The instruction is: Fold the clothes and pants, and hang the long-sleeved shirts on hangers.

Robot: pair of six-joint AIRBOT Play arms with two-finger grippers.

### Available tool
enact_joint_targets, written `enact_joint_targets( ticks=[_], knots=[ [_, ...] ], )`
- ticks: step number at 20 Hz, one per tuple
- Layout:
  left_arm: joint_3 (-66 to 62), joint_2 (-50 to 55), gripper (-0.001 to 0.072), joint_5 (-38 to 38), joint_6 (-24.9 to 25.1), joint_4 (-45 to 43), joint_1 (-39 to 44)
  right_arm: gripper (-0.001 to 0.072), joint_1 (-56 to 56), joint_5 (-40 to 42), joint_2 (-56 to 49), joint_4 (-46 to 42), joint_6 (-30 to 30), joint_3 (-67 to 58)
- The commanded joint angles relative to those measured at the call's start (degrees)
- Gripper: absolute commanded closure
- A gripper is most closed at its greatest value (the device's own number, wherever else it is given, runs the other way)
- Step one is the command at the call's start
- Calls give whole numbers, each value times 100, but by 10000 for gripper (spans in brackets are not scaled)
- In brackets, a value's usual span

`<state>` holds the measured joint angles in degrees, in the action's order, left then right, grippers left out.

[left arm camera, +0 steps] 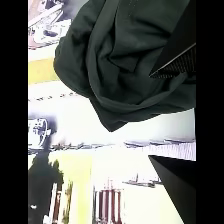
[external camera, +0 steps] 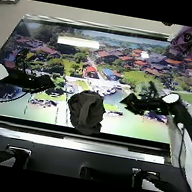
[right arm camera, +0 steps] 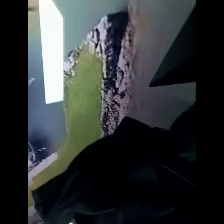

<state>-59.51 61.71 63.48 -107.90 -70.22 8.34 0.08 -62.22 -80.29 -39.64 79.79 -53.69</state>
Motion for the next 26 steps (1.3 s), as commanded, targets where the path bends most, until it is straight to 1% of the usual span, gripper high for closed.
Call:
enact_joint_targets(
  ticks=[1, 5, 10, 11, 12, 13, 14, 15, 16, 17, 18, 19, 20, 22, 24, 25, 26],
  knots=[
    [2, -4, 163, 24, -57, -4, -7, 227, 402, 68, -592, 837, -656, 127],
    [2, -4, 163, 22, -52, -7, -7, 228, 872, 308, -955, 929, -719, 127],
    [2, -4, 162, 74, -57, -4, -11, 239, 1213, 527, -1115, 1003, -686, 127],
    [2, -4, 161, 111, -55, -4, -11, 252, 1268, 629, -1128, 1014, -688, 127],
    [2, -4, 148, 175, -55, -4, -11, 317, 1298, 734, -1139, 1019, -678, 127],
    [9, -4, 36, 236, -50, -4, -15, 333, 1305, 850, -1154, 1040, -625, 127],
    [24, -4, 32, 282, -39, -9, -17, 354, 1305, 907, -1176, 1106, -623, 127],
    [68, -9, 32, 275, 42, -9, -17, 458, 1305, 979, -1193, 1115, -627, 127],
    [153, -7, 32, 249, 61, -9, -17, 513, 1305, 1025, -1211, 1108, -629, 127],
    [282, -7, 31, 162, 61, -4, -17, 605, 1303, 1051, -1213, 1091, -669, 127],
    [498, -7, 32, -13, 61, 90, -15, 670, 1303, 1075, -1211, 1088, -673, 127],
    [778, -7, 32, -275, 116, 328, -15, 672, 1303, 1119, -1209, 1082, -688, 127],
    [1132, 0, 31, -590, 330, 748, -13, 672, 1303, 1145, -1209, 1082, -693, 127],
    [1814, 79, 48, -1071, 992, 1818, 35, 672, 1303, 1152, -1209, 1062, -691, 114],
    [2356, 190, 48, -1392, 1652, 2769, 210, 672, 1303, 1088, -1207, 1051, -691, 109],
    [2535, 254, 48, -1482, 1910, 3099, 356, 672, 1303, 1054, -1207, 1049, -691, 109],
    [2647, 313, 48, -1552, 2068, 3298, 516, 672, 1303, 1021, -1207, 1051, -688, 109]
  ],
)
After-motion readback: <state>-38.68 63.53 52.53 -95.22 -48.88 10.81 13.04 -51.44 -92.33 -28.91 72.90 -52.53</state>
